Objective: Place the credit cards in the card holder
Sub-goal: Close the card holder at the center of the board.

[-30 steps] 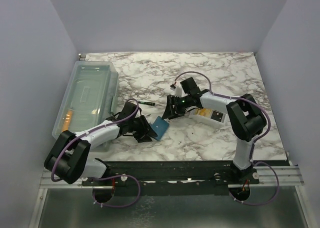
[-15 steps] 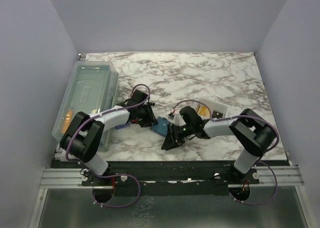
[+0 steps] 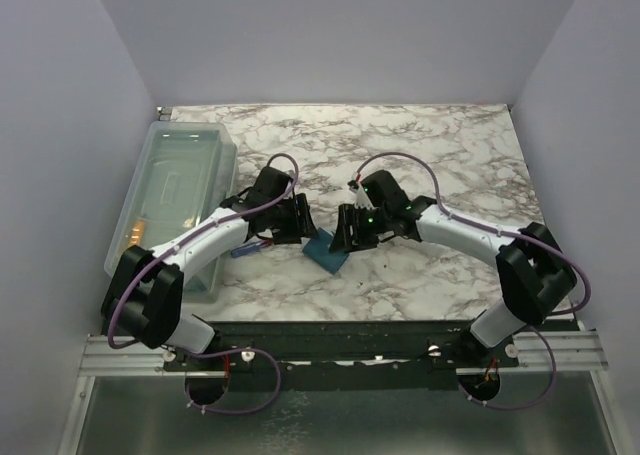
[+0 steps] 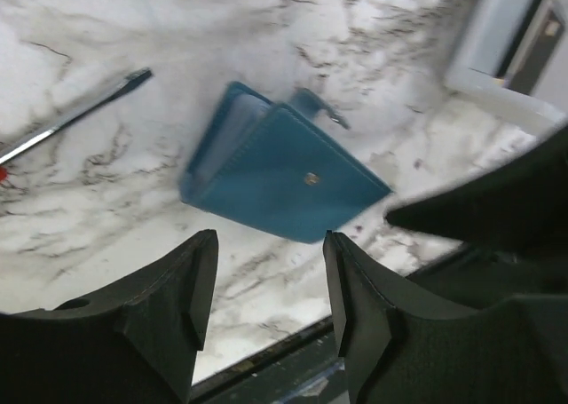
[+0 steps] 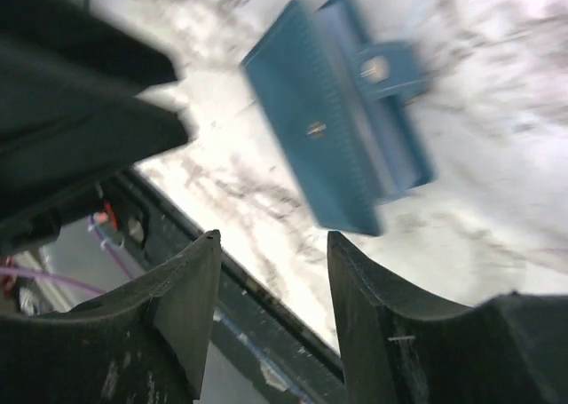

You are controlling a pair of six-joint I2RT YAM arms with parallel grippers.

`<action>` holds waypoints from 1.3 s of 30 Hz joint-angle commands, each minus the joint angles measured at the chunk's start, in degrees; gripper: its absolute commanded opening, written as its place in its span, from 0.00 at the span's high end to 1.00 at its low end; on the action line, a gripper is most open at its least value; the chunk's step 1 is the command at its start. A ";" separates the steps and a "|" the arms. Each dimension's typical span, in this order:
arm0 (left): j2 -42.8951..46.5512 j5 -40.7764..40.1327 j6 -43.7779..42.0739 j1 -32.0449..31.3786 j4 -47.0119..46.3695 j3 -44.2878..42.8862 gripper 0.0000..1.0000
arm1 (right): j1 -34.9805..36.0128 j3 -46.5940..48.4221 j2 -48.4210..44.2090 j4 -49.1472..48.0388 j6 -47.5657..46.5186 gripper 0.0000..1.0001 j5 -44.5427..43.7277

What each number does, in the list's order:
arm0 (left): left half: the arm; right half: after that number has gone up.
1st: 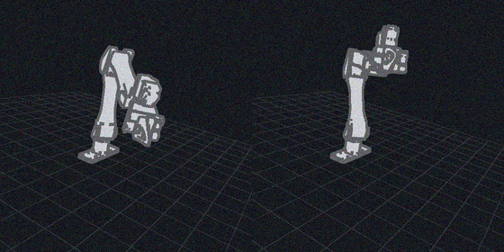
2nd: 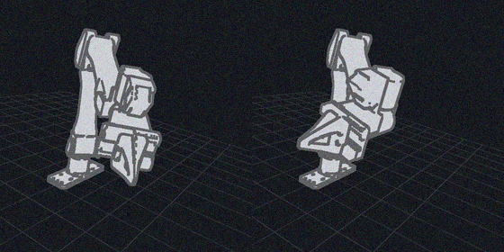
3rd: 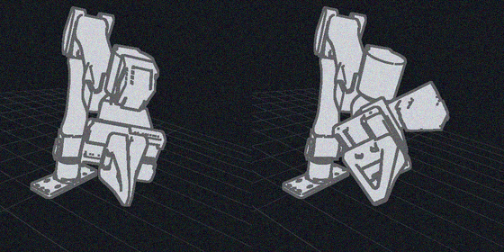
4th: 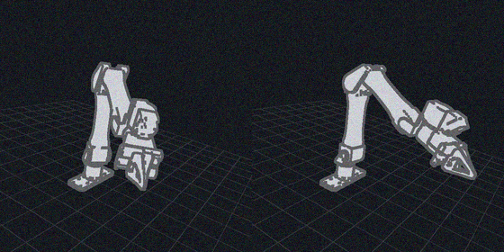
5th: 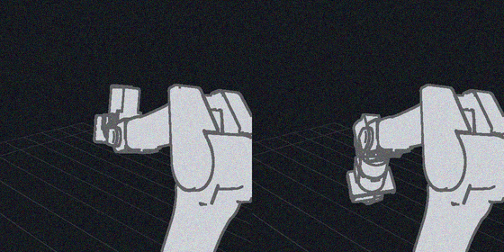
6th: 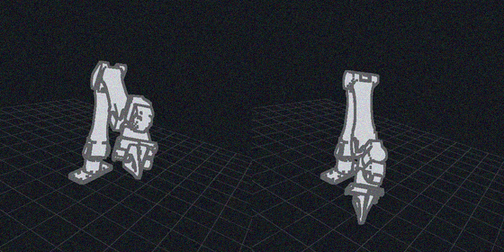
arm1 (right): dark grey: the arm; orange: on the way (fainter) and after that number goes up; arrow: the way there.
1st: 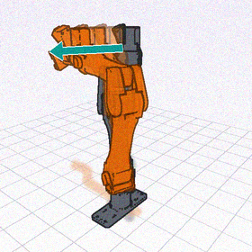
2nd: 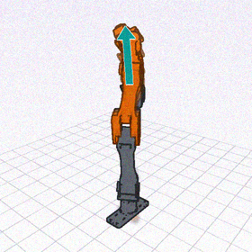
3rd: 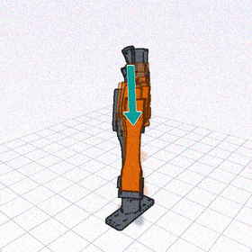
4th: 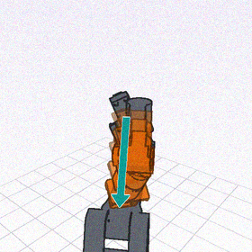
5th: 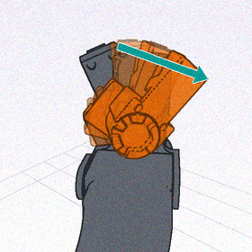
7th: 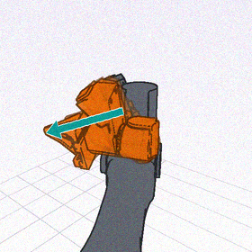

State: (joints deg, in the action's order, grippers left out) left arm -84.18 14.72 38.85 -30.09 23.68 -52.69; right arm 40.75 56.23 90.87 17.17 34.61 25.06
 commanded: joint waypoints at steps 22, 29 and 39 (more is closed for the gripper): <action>-10.86 8.29 9.10 0.02 -17.50 4.46 0.75 | -4.37 -12.03 8.32 -15.40 7.66 0.83 2.46; -14.02 7.05 8.91 0.81 -18.23 5.22 0.83 | -4.38 -2.79 6.28 -1.62 0.77 0.63 -4.98; -14.79 5.34 8.24 0.90 -18.36 6.54 0.83 | -4.38 11.33 10.03 7.66 -8.20 0.59 -11.84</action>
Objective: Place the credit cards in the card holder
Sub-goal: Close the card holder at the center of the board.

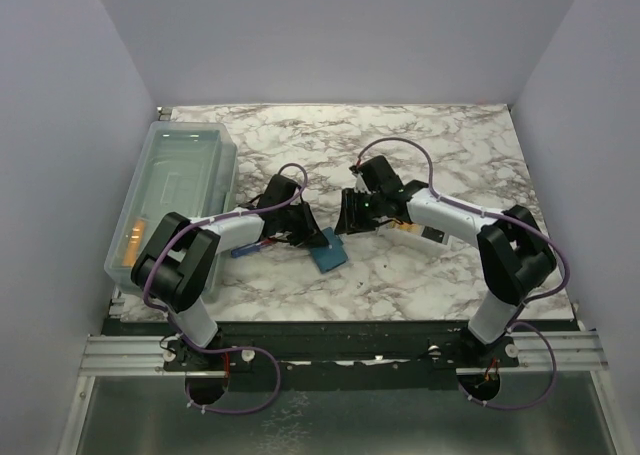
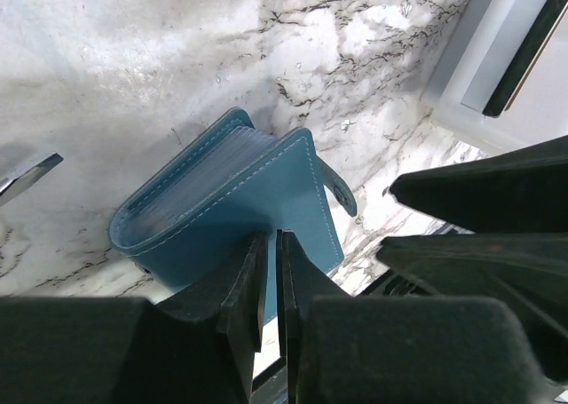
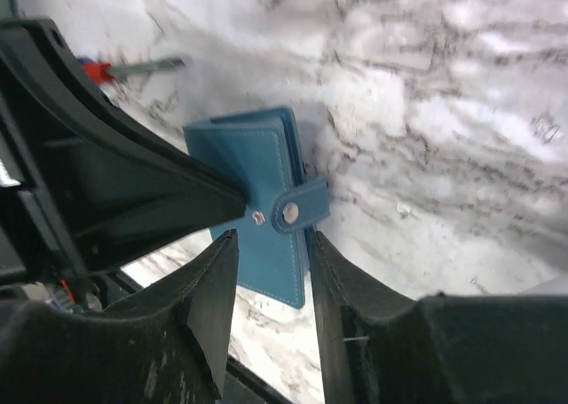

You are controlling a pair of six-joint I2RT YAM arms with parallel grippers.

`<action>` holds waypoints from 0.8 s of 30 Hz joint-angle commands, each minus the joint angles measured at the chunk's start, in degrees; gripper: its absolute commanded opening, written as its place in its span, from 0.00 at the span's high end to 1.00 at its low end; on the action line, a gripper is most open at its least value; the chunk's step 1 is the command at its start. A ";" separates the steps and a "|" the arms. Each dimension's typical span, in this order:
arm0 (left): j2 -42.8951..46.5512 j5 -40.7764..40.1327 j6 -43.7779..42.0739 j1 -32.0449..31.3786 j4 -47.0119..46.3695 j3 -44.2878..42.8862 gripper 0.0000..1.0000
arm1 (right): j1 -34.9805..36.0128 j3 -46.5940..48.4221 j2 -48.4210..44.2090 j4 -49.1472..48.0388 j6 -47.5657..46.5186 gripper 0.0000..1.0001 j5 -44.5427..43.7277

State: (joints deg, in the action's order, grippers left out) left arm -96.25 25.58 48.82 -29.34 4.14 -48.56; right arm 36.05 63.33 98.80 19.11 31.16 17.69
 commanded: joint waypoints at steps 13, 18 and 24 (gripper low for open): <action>-2.04 -4.16 -1.74 0.16 1.22 2.80 0.83 | 0.33 6.11 5.49 5.50 -7.38 0.66 -0.32; -1.80 -4.05 -1.74 0.13 1.28 3.06 0.83 | 0.33 6.19 6.02 4.53 -7.49 0.66 0.56; -1.36 -3.96 -1.71 0.16 1.31 3.30 0.83 | 0.38 6.81 6.66 4.51 -8.02 0.64 1.80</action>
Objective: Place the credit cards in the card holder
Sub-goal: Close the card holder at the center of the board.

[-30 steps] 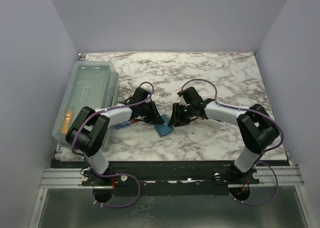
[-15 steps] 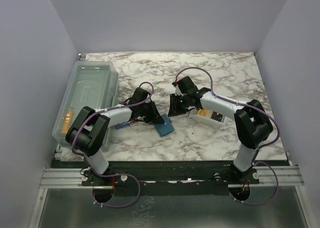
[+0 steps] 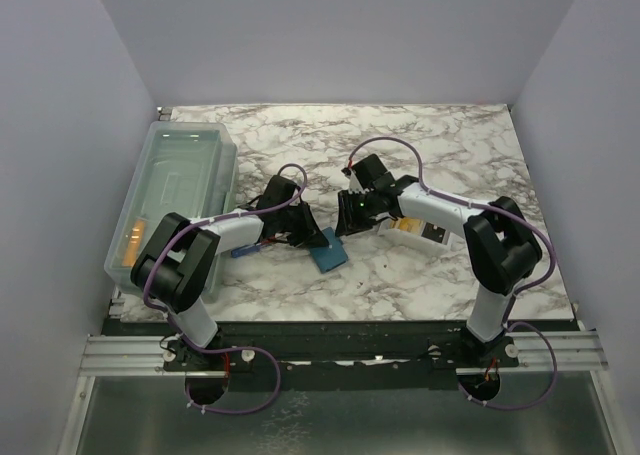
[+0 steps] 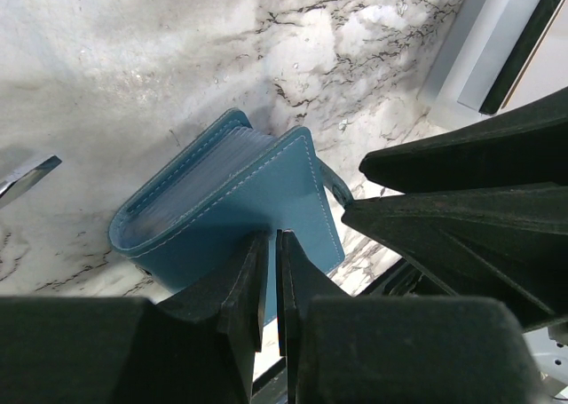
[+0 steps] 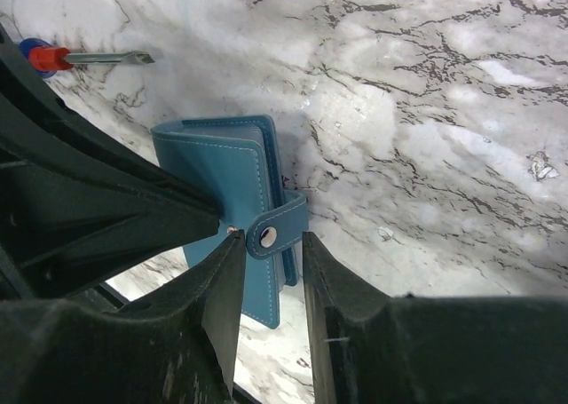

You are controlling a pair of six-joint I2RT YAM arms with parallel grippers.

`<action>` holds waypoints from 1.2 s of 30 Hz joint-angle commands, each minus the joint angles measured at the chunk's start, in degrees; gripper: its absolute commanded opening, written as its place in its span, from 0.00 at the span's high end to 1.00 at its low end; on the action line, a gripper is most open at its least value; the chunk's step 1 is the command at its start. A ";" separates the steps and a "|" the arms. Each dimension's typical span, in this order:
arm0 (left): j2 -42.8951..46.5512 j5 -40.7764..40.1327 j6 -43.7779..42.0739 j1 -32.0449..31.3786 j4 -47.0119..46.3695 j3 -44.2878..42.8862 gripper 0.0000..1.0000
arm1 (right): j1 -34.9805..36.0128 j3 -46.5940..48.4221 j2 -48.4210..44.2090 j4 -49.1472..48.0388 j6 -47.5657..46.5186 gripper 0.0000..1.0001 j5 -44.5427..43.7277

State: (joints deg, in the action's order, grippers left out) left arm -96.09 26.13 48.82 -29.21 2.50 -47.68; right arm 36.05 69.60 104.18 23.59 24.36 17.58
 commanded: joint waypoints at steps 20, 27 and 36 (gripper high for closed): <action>-1.04 -4.47 -2.32 0.03 3.90 1.24 0.83 | 0.42 0.49 0.99 0.62 -1.12 1.00 -0.27; -1.51 -5.04 -2.91 0.01 4.89 0.06 0.83 | 0.42 -2.08 -2.56 -2.39 0.74 1.00 2.30; -0.56 -6.24 -5.46 0.01 5.48 1.42 0.78 | -1.49 -8.09 -5.30 -8.48 3.50 1.00 8.85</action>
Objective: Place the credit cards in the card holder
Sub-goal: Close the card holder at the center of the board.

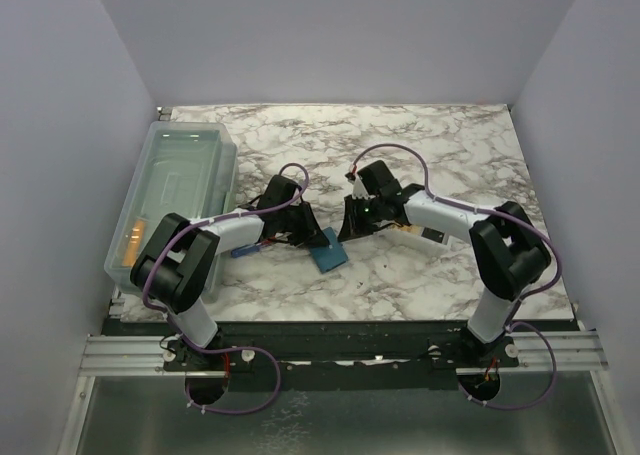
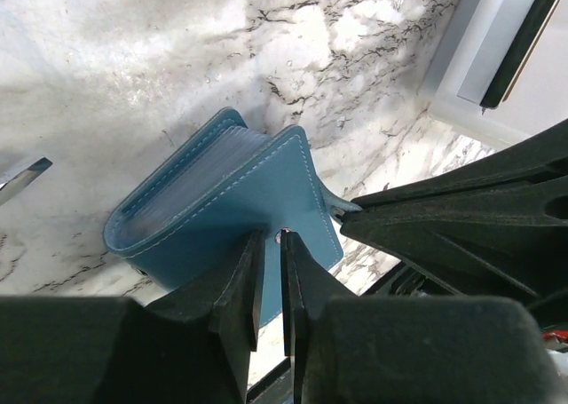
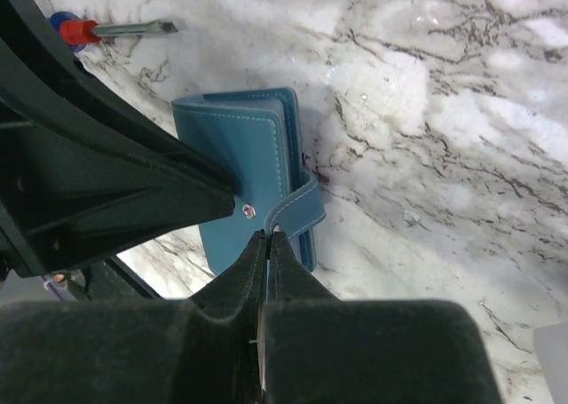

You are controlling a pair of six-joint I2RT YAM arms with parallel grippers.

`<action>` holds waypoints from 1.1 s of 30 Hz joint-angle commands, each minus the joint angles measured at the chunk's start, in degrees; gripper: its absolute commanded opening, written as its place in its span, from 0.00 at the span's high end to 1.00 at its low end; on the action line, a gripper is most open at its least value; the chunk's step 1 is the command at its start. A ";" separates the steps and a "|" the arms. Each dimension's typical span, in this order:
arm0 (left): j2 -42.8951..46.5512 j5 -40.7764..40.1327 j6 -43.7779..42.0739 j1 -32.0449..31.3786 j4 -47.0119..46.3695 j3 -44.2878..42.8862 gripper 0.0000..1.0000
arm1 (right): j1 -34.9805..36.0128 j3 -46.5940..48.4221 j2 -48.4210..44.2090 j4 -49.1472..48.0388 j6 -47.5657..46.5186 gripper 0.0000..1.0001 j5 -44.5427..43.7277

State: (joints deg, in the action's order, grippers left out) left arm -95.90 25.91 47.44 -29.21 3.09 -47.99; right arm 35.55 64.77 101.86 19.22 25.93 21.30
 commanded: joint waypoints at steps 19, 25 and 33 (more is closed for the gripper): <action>-1.11 -4.82 -10.12 -0.75 6.77 2.12 0.67 | -7.70 -12.70 -4.78 -21.83 4.67 1.00 18.99; -3.69 -5.37 -9.37 -0.94 6.75 1.62 0.66 | -7.69 -12.32 -4.75 -22.63 3.75 1.00 21.71; -2.83 -5.54 -8.65 -1.01 6.58 1.33 0.73 | -7.69 -11.46 -5.08 -17.89 1.98 1.00 17.75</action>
State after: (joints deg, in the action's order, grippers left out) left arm -95.90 26.59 41.06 -29.76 3.64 -48.69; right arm 28.05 52.34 97.82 -1.56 29.91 41.78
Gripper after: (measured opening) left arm 0.268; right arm 0.004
